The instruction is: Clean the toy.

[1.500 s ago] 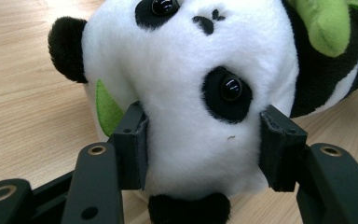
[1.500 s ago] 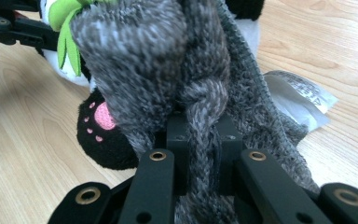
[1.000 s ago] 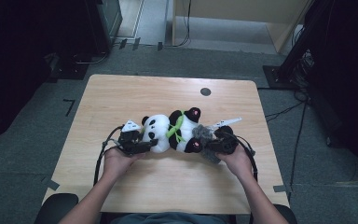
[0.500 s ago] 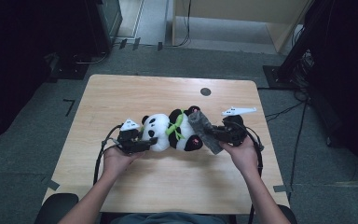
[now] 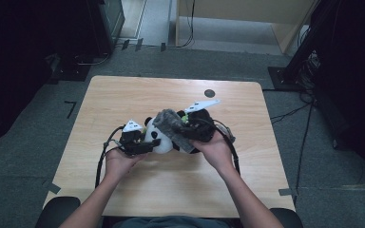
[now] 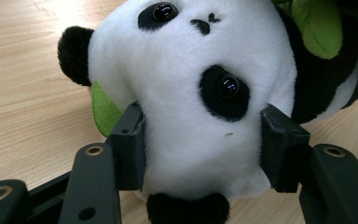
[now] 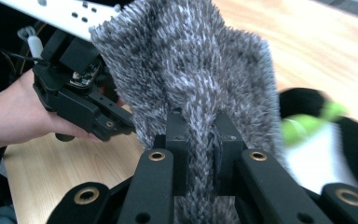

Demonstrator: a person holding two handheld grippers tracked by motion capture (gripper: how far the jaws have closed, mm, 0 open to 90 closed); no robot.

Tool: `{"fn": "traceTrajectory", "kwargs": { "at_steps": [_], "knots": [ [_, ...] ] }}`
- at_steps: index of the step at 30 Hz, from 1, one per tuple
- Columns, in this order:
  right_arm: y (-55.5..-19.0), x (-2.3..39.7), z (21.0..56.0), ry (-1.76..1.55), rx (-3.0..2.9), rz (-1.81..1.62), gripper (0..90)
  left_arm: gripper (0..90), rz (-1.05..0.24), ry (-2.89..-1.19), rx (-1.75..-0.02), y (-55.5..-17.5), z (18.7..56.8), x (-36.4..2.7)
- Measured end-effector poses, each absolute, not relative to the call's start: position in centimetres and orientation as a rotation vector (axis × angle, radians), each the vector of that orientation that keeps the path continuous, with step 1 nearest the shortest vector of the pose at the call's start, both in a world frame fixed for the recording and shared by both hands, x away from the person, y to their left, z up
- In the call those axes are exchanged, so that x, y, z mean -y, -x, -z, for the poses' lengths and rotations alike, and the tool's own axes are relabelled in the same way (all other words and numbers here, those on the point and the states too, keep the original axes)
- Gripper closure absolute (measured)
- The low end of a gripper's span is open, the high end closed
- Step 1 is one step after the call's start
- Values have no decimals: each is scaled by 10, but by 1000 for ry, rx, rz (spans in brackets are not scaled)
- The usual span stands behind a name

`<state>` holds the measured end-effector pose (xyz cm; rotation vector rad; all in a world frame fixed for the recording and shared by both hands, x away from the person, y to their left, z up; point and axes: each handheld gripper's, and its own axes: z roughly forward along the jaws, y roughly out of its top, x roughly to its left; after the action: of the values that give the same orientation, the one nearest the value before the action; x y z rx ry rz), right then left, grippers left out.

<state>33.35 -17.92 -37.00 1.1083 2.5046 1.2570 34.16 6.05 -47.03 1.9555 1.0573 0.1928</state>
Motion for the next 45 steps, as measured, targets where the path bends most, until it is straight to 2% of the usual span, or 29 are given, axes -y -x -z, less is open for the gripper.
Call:
{"fn": "traceTrajectory", "kwargs": {
  "at_steps": [8, 12, 30, 34, 40, 45],
  "knots": [
    [-339, 136, 398, -1081, -2524, -1157, 809, 428, -185, -1947, -1070, -343, 470, -61],
    [-342, 127, 413, -1092, -2515, -1133, 809, 430, -180, -1948, -1082, -344, 470, -62],
    [-319, 139, 443, -1025, -2493, -1144, 817, 440, -149, -1954, -1100, -346, 472, -63],
    [-310, 141, 459, -995, -2571, -1015, 818, 442, -100, -1918, -1126, -349, 471, -66],
    [-302, 139, 486, -993, -2653, -880, 817, 440, -102, -1915, -1126, -349, 471, -65],
    [-305, 140, 487, -971, -2662, -856, 816, 443, -130, -1932, -1112, -348, 471, -64]
  ]
}}
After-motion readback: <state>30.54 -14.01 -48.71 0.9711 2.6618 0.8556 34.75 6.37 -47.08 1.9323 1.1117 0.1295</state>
